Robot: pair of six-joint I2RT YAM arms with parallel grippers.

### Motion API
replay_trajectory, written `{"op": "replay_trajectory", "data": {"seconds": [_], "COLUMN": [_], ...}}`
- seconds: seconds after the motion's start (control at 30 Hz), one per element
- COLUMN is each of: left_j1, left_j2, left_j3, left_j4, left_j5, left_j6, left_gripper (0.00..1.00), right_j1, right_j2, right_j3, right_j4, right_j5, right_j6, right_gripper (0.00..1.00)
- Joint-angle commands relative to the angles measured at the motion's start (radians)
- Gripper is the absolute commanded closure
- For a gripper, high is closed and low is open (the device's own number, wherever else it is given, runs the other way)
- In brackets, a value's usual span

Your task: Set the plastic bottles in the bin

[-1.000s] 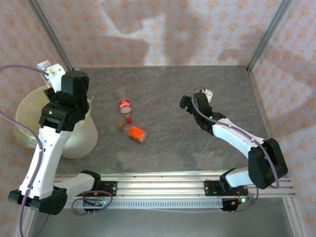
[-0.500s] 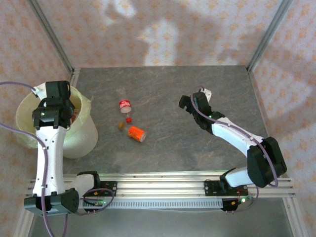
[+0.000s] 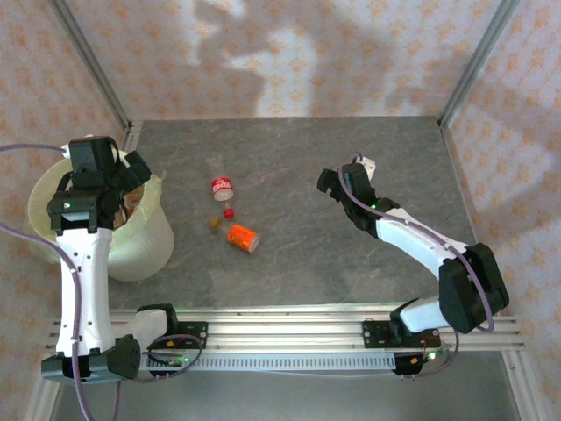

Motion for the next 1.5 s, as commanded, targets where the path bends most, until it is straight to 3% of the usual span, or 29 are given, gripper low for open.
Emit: {"op": "replay_trajectory", "data": {"seconds": [0.0, 0.1, 0.17, 0.37, 0.57, 0.7, 0.87, 0.97, 1.07, 1.3, 1.47], "left_j1": [0.002, -0.023, -0.086, -0.341, -0.518, -0.647, -0.771, -0.806, -0.814, -0.832, -0.834], "left_j2": [-0.017, -0.006, 0.001, 0.023, 0.056, 0.095, 0.168, 0.218, 0.236, 0.297, 0.384], "left_j3": [0.022, 0.03, 0.03, 0.01, -0.071, -0.148, -0.27, -0.329, -0.415, -0.521, -0.545], "left_j4": [0.046, 0.067, 0.092, 0.176, 0.258, 0.281, 0.259, 0.232, 0.278, 0.367, 0.443], "left_j5": [0.125, 0.192, 0.196, 0.015, -0.119, -0.233, -0.3, -0.287, -0.233, -0.162, -0.114], "left_j6": [-0.036, -0.073, -0.104, -0.211, -0.333, -0.504, -0.793, -0.943, -1.047, -1.194, -1.255], "left_gripper": [0.0, 0.0, 0.0, 0.0, 0.0, 0.0, 0.0, 0.0, 0.0, 0.02, 0.04], "right_j1": [-0.01, -0.01, -0.01, -0.01, -0.01, -0.009, -0.01, -0.007, -0.004, -0.003, 0.012], "right_j2": [-0.015, -0.018, -0.033, -0.074, -0.096, -0.109, -0.149, -0.174, -0.199, -0.203, -0.202], "right_j3": [-0.001, -0.006, -0.025, -0.097, -0.097, -0.104, -0.162, -0.175, -0.176, -0.18, -0.173], "right_j4": [0.029, 0.046, 0.095, 0.282, 0.263, 0.264, 0.374, 0.371, 0.351, 0.342, 0.288], "right_j5": [0.011, -0.011, -0.058, -0.28, -0.287, -0.294, -0.531, -0.646, -0.673, -0.702, -0.836], "right_j6": [-0.026, -0.046, -0.079, -0.223, -0.271, -0.284, -0.409, -0.511, -0.566, -0.599, -0.707], "right_gripper": [0.0, 0.01, 0.01, 0.01, 0.01, 0.01, 0.0, 0.0, 0.0, 0.0, 0.0]}}
